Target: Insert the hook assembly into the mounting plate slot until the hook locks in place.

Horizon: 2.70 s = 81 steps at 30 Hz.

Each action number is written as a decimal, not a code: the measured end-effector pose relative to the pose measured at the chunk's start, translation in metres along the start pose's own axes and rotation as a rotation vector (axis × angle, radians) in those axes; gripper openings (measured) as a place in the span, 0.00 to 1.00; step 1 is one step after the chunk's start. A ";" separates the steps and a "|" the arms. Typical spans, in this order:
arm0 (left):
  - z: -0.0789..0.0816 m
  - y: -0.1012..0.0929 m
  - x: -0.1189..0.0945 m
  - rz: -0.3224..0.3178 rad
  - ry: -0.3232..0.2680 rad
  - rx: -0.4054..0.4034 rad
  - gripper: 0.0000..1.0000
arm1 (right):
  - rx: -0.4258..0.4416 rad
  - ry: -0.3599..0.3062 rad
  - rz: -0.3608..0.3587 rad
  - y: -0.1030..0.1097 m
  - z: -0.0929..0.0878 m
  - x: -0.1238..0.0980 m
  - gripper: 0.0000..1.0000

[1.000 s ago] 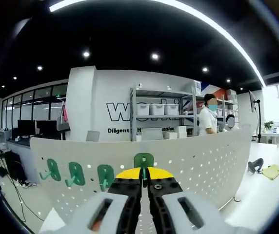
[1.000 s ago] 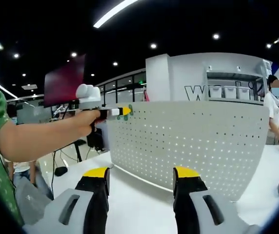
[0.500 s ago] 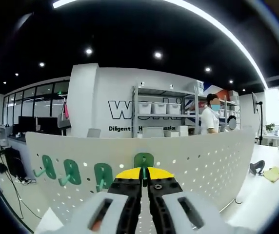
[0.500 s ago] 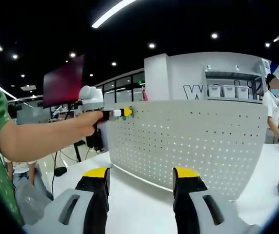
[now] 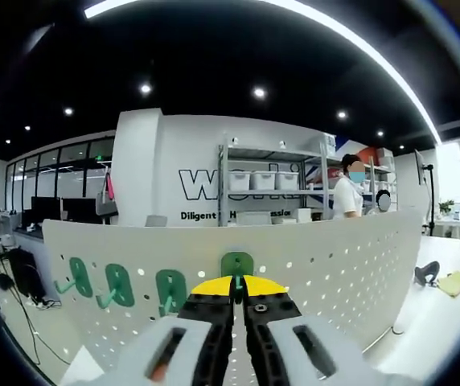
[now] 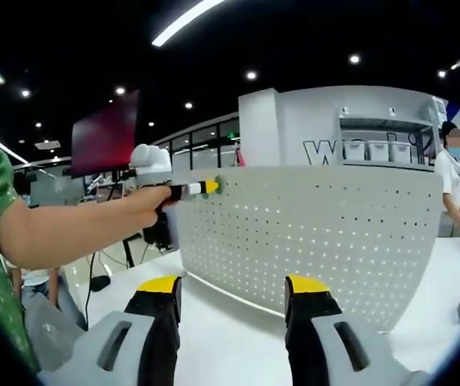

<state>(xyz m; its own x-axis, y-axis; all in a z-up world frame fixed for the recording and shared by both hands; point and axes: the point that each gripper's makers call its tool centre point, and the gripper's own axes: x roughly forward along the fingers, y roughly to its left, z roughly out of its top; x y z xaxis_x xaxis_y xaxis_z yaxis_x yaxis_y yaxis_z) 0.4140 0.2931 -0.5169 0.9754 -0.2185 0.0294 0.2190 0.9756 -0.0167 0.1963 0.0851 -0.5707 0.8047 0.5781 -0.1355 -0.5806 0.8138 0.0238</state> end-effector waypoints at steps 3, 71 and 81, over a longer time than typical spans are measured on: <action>-0.002 0.001 0.002 0.000 0.003 -0.001 0.03 | -0.001 0.002 0.002 0.001 -0.001 0.000 0.53; -0.011 0.003 0.006 0.068 -0.051 0.132 0.03 | 0.007 0.040 0.026 -0.003 -0.012 0.008 0.50; -0.010 0.002 0.009 0.080 -0.001 0.279 0.03 | 0.009 0.047 0.032 -0.002 -0.016 0.009 0.50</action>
<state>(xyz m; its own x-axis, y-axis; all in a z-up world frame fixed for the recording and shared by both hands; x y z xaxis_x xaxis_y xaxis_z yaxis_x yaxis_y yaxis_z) 0.4232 0.2926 -0.5269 0.9892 -0.1406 0.0405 0.1257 0.9584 0.2562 0.2023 0.0878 -0.5873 0.7790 0.6003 -0.1808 -0.6044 0.7958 0.0379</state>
